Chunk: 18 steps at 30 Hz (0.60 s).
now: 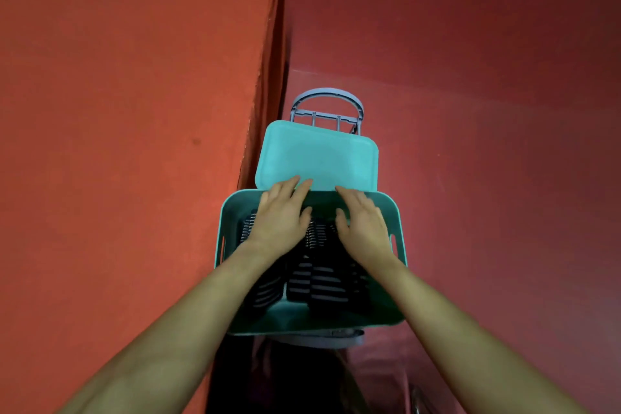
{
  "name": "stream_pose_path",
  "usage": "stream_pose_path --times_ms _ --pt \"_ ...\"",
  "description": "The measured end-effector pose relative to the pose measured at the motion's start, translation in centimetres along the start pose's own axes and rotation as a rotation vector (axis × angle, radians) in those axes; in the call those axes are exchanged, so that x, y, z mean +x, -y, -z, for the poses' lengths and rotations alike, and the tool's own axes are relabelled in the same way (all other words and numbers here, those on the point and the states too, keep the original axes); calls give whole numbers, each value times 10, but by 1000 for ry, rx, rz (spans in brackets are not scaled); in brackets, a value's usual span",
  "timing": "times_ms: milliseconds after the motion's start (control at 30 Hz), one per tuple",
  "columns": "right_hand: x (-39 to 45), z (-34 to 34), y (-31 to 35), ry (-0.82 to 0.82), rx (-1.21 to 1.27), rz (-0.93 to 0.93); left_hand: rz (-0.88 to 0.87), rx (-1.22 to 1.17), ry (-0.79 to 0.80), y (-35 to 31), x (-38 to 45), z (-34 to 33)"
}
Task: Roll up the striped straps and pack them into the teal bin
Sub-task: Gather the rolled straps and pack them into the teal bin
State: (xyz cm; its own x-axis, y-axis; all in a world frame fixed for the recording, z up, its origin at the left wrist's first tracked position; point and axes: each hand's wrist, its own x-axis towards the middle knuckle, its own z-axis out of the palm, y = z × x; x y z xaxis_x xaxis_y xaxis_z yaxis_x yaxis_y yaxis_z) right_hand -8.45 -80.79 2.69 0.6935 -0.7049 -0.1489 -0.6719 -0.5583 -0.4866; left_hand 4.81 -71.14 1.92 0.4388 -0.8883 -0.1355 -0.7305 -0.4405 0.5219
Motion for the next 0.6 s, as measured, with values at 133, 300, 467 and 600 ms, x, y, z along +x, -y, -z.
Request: stream_pose_path --times_ms 133,300,467,600 --pt "53 12 -2 -123 30 -40 64 8 -74 7 46 16" --pt "132 4 -31 82 -93 -192 188 111 82 38 116 8" --pt "200 -24 -77 493 -244 -198 285 162 332 79 175 -16" --pt "230 -55 -107 639 -336 -158 304 233 482 106 202 -43"
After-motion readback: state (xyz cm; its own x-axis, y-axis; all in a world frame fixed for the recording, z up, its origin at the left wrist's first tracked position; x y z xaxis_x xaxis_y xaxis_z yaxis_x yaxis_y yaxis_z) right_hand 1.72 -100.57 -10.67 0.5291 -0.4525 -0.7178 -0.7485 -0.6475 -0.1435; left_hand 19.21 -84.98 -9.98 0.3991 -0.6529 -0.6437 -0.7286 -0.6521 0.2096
